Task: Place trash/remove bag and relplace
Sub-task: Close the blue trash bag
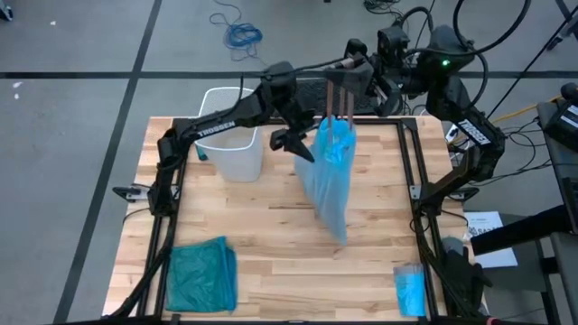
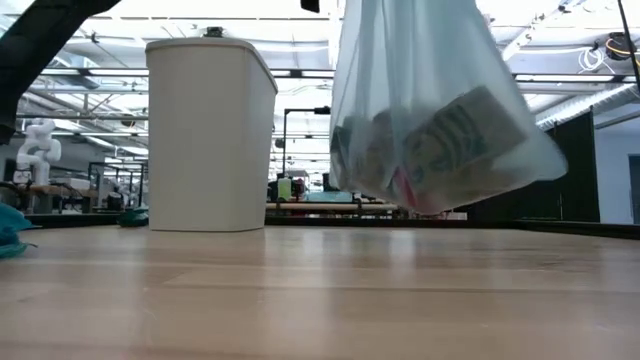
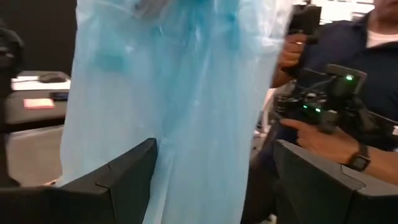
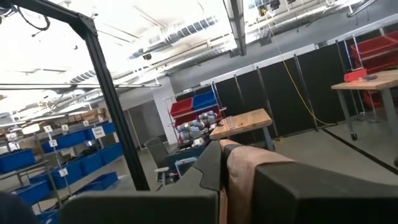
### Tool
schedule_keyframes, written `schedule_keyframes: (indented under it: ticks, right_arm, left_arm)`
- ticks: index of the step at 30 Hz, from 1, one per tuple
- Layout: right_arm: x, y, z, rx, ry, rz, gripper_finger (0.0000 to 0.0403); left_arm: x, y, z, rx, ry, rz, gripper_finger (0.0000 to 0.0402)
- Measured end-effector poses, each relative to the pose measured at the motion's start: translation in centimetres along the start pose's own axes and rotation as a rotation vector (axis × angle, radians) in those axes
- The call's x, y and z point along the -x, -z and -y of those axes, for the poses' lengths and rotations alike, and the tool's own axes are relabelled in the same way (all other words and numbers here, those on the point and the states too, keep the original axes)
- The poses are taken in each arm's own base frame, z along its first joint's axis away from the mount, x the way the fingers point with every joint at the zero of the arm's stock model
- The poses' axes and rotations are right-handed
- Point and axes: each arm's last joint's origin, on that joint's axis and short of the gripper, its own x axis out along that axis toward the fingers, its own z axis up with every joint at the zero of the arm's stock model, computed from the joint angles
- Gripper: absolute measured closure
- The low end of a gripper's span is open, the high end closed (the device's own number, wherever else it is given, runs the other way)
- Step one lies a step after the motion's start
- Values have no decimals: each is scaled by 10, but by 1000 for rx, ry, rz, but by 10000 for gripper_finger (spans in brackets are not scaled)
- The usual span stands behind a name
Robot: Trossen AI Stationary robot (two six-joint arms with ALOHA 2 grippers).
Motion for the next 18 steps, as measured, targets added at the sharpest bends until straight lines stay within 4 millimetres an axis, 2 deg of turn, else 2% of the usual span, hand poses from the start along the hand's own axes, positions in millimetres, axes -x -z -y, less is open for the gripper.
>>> schedule_keyframes:
  ticks: [8, 14, 18]
  right_arm:
    - [0, -7, -3, 35, -11, 80, 403]
    - [1, -8, -1, 35, 32, 100, 403]
    - [0, -8, 0, 33, 34, 100, 403]
  left_arm:
    - [-15, -1, -3, -80, -215, 63, 87]
    - [-36, 0, 0, -85, -277, 79, 88]
    - [-43, 1, 2, -89, -275, 80, 105]
